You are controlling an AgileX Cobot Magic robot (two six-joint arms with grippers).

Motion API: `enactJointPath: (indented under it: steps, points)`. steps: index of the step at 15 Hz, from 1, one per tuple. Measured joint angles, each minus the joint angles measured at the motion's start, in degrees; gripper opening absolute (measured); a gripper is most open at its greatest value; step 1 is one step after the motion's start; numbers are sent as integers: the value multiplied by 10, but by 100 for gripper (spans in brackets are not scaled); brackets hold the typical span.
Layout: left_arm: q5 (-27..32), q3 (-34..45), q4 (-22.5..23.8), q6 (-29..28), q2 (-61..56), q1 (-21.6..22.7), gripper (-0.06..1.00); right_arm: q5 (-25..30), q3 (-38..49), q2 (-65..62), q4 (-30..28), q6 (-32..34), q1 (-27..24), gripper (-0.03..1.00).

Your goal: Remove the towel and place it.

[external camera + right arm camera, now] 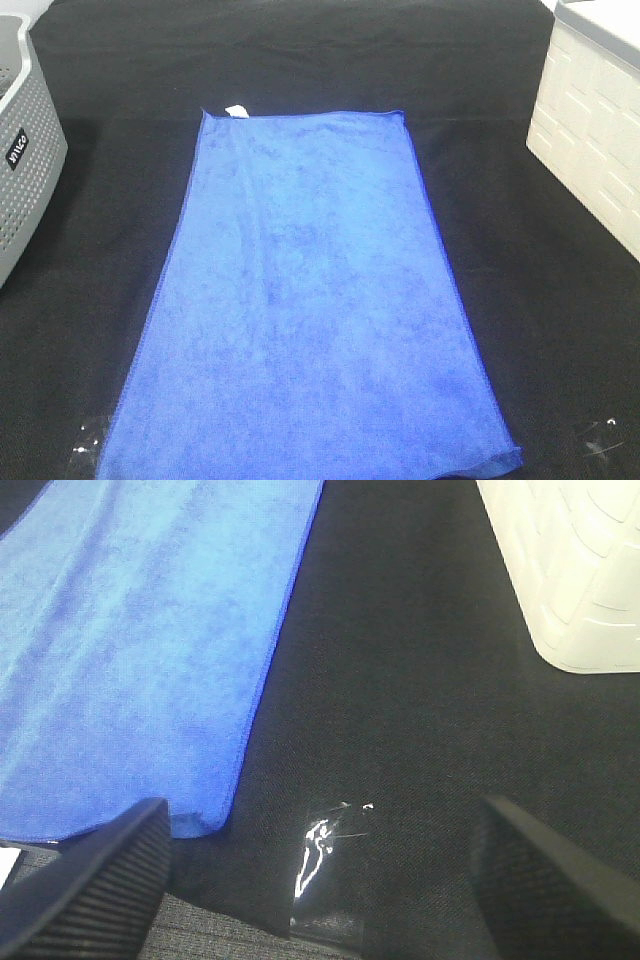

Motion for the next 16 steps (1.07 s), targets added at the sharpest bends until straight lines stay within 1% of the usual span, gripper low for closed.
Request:
enactJointPath:
  steps: [3,9,12,14,15,16]
  points:
    - [0,0,-2,-17,0,0,78,0,0,0,0,0,0,78]
    - [0,0,-2,-18,0,1,78,0,0,0,0,0,0,78]
    - [0,0,-6,-18,0,33,78,0,0,0,0,0,0,78]
    - [0,0,-7,-18,0,42,78,0,0,0,0,0,0,78]
    - [0,0,-7,-18,0,60,78,0,0,0,0,0,0,78]
    - [0,0,-7,-18,0,65,78,0,0,0,0,0,0,78]
